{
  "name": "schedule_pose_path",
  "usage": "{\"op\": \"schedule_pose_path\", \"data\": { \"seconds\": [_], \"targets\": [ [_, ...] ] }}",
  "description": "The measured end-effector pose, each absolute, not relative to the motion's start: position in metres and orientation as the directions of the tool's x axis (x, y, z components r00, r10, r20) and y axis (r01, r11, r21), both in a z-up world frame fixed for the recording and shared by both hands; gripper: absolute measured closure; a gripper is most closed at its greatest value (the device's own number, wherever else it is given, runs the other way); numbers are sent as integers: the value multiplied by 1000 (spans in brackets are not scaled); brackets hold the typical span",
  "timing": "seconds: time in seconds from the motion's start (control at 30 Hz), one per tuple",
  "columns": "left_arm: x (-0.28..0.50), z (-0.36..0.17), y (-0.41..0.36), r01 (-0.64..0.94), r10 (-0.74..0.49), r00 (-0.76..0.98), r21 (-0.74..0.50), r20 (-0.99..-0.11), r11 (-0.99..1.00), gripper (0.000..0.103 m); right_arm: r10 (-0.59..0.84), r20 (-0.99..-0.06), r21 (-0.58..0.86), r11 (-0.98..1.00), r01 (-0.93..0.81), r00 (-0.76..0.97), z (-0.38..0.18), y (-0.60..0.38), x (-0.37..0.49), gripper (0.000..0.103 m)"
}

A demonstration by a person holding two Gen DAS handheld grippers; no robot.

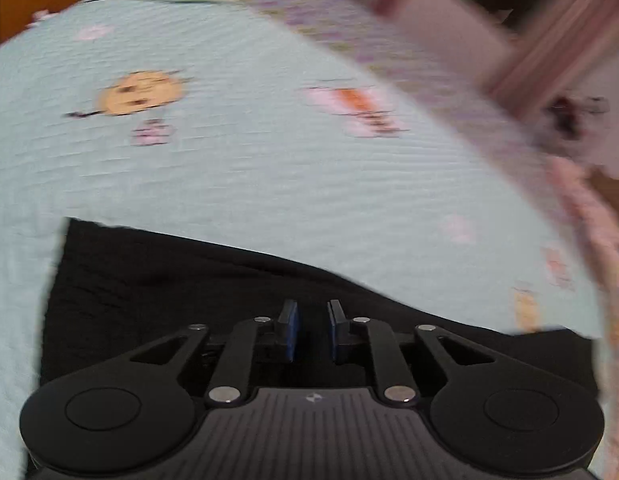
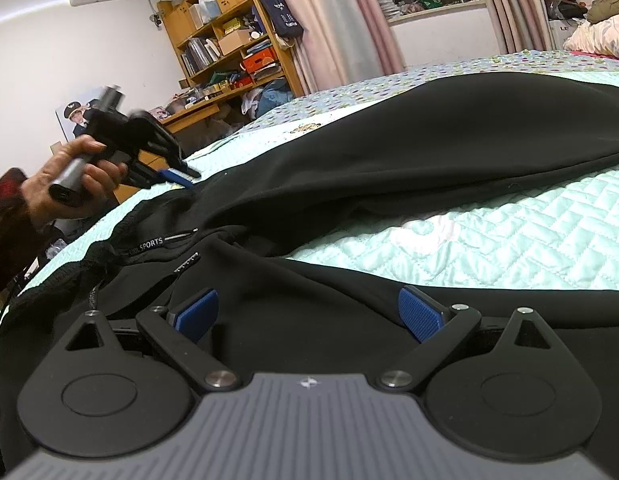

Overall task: Fold clothes
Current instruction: 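Drag the held pants across the quilt with the left gripper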

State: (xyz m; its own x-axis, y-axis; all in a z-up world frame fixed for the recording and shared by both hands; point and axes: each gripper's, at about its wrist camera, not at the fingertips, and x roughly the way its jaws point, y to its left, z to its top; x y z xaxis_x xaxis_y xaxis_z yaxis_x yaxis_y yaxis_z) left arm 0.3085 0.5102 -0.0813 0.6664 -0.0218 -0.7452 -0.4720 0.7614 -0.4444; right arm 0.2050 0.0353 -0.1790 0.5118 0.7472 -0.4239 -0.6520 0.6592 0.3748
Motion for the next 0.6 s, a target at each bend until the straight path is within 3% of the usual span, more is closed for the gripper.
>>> {"op": "schedule_pose_path", "data": {
  "seconds": [0.07,0.1,0.13,0.17,0.23,0.33,0.4,0.5,0.6],
  "targets": [
    [318,-77,485,-383,-73,657,-415,-751,825,46,750,-420,381,657,-651,511,-179,34,205,6],
    [328,-85,473,-370,-55,621,-355,-782,859,40,751,-419,384,656,-650,511,-179,34,206,6],
    [339,-95,463,-368,-20,578,-283,-816,886,41,752,-418,385,655,-650,510,-179,34,206,6],
    [349,-107,462,-400,38,536,-214,-843,891,49,752,-417,387,655,-649,510,-179,34,206,6],
    [358,-119,475,-502,114,516,-192,-849,843,52,754,-416,390,654,-649,509,-179,34,206,6],
    [374,-113,474,-603,280,449,-56,-849,796,81,755,-414,393,653,-648,509,-179,33,206,6],
    [377,-105,466,-616,309,432,-28,-847,787,80,757,-411,398,650,-647,508,-179,32,206,6],
    [365,-88,438,-587,255,489,-99,-834,804,71,765,-399,416,642,-644,506,-179,29,206,6],
    [348,-73,390,-446,81,611,-258,-788,857,60,775,-383,437,631,-640,503,-180,25,207,6]
  ]
}}
